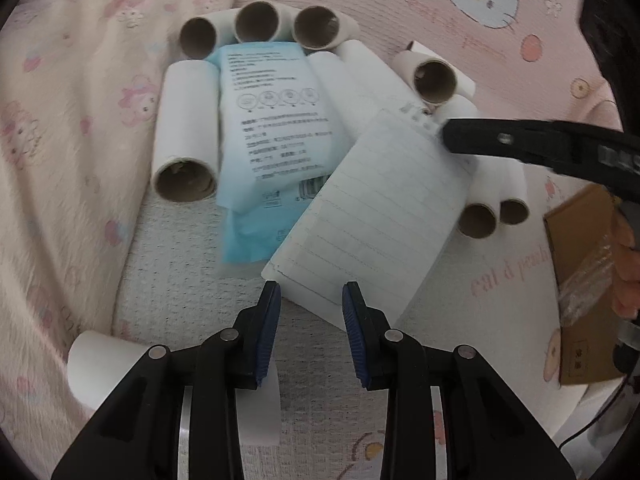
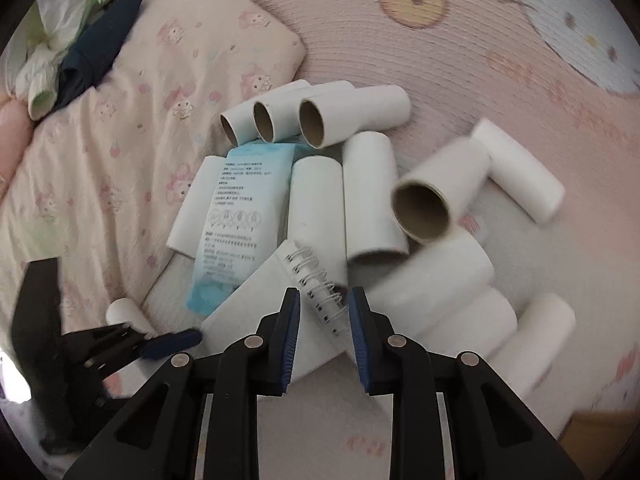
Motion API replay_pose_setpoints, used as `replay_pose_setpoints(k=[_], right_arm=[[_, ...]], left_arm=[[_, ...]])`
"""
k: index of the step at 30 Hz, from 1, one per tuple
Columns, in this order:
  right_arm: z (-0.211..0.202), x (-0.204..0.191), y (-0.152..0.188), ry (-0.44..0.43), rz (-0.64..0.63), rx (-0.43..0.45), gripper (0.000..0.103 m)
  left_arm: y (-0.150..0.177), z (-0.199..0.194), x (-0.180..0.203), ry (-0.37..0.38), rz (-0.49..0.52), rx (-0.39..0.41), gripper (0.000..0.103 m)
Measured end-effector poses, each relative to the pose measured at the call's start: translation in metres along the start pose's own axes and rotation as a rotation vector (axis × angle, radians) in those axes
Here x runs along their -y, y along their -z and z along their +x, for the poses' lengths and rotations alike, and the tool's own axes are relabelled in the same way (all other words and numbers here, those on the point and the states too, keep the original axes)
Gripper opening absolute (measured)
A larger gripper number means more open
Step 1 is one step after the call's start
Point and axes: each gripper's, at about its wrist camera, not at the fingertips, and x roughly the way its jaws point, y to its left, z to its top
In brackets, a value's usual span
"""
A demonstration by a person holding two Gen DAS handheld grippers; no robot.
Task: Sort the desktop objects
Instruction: 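Move the left gripper toward the white spiral notepad on the tube pile, then close the left gripper on the white spiral notepad's edge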
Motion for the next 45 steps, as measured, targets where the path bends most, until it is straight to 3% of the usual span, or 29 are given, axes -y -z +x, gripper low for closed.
replay_pose_setpoints(k=[3,5,9,12,14,15,24,28,33,39,45], right_arm=[[-0.016,0.006,0.013,-0.049,0.056,0.004,0.019],[-0.02,0.006,0.024,-0.163,0.108,-0.016,0.019],[-0.022,-0.009,0.04,0.044,0.058,0.001,0.019],[-0.021,-0.002,0.039,0.048,0.064,0.019,0.019],[-0.024,-0.002,0.038,0.083,0.051,0.048,0.019],[-0.025,-0.001,0.037,0.089,0.033,0.062,0.019],[-0.008,0.009,0.024,0.112,0.009,0.048,0.019],[-0.002,0.023,0.023,0.034,0.09,0.044,0.021],[-0.009,0.03,0.036,0.003,0.13,0.041,0.021],[-0.024,0.032,0.071,0.035,0.176,0.034,0.022],[-0.033,0.046,0.089,0.033,0.266,0.081,0.022]], left_arm=[[0.001,0.004,-0.005,0.081,-0.047,-0.031,0.031],[0.002,0.007,-0.002,0.101,-0.058,-0.032,0.031],[0.003,0.005,0.001,0.092,-0.062,-0.027,0.031],[0.001,0.006,-0.001,0.081,-0.13,-0.022,0.035],[0.002,0.003,-0.002,0.081,-0.169,-0.01,0.054],[0.001,0.003,-0.002,0.09,-0.184,-0.003,0.057],[-0.007,0.013,-0.002,0.154,-0.259,-0.014,0.059],[-0.012,0.015,-0.008,0.196,-0.297,-0.021,0.059],[-0.015,0.014,-0.003,0.219,-0.253,-0.014,0.059],[-0.025,0.013,0.016,0.238,-0.112,-0.01,0.059],[-0.034,0.0,0.029,0.253,-0.015,0.033,0.058]])
